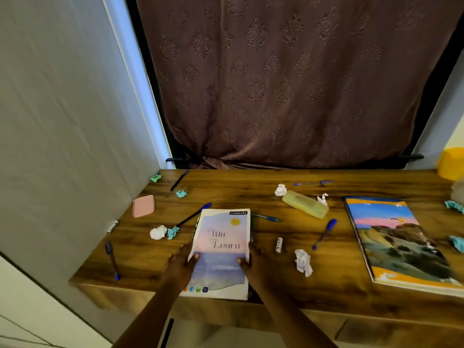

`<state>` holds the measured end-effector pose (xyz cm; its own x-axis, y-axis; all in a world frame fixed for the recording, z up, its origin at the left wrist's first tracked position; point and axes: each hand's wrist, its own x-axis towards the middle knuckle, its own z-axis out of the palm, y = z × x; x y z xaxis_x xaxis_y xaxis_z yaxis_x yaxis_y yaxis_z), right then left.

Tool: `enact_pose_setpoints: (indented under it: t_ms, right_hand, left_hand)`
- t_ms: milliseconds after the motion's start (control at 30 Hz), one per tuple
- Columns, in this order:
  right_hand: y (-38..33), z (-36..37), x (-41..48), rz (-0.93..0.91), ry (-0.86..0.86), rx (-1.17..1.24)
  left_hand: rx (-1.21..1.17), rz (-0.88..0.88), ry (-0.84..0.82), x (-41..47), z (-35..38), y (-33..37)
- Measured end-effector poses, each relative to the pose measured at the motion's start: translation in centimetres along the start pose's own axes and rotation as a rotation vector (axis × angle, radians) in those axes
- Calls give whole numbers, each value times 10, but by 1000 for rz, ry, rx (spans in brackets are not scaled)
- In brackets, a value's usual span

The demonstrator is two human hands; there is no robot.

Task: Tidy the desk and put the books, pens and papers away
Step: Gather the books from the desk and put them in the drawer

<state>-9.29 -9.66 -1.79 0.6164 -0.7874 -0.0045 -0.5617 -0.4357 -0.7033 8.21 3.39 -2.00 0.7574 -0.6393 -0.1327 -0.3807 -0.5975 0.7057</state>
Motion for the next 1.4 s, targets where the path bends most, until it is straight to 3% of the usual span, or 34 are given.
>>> enact_pose_setpoints:
  t_ms: [100,267,400,533,600,667,733,767,800,1067,1267,1400]
  right_hand:
    - [-11,-3,17,54,-89,-50]
    - [-18,2,9,114,-58,-127]
    - [-26,-12,-29,183,14,211]
    - [27,-30,-117,277,110,486]
    - [71,-48,-161,372,157,703]
    - [119,-79,-191,570,229,860]
    - [169,-109,-207,789,233,951]
    - [196,-123,-213,864,204,987]
    - [220,-137,-217,916,172,1034]
    - [371,-231,-207,997,97,1200]
    - [436,-271,-188,1030,182,1371]
    - [459,-285,-175,981,302,1664]
  left_hand:
    - [93,2,7,6,4,4]
    - [286,28,-13,10,3,11]
    - [516,41,156,-26,10,39]
    - [42,370,343,-122,63,34]
    - [-180,328,132,-174,107,32]
    - [-436,1,-293,-206,146,42]
    - [-433,-329,-725,-220,176,54]
    - [-383,-410,-856,-222,190,62]
    - [-358,-454,-882,-221,210,68]
    - [-1152,-734,-664,-228,382,171]
    - [-1448,-817,-403,-252,459,229]
    - [-1619,-805,-253,-252,482,241]
